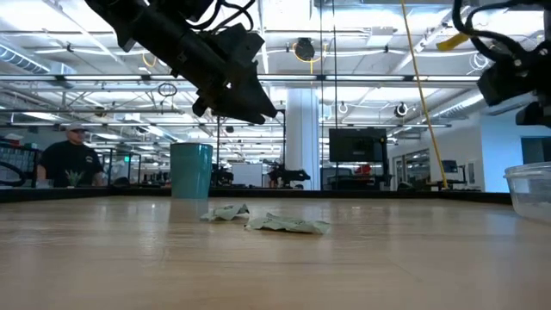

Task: Pick and place Stevia / Truvia into bins
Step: Put the truvia packet into the transparent container, then put the stevia packet into the transparent container

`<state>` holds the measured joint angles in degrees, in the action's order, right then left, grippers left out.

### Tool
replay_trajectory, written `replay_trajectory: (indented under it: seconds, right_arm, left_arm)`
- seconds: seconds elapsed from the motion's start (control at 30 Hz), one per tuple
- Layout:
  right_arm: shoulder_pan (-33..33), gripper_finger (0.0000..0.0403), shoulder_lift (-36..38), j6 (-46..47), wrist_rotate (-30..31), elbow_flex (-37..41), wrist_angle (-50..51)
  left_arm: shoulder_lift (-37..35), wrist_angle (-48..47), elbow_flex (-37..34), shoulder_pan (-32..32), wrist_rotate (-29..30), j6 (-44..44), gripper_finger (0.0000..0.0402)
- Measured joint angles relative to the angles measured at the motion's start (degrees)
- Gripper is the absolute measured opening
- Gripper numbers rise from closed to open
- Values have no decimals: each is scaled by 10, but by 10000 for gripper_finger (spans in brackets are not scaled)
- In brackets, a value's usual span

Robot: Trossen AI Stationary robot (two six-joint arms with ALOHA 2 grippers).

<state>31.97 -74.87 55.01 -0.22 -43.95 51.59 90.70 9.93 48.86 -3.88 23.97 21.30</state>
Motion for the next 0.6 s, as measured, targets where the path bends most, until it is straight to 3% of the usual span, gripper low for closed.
replay_trajectory:
  seconds: [0.27, 0.43, 0.6]
  right_arm:
    - [-9, 69, 1, -18, 1, 6, 16]
    - [-10, 87, 10, -46, 7, -39, 31]
    - [-10, 88, 23, -93, 104, -91, 2]
  left_arm:
    - [0, -14, 0, 0, -1, 2, 175]
    - [0, -12, 0, 0, -7, 2, 175]
    - [0, -13, 0, 0, -51, 2, 175]
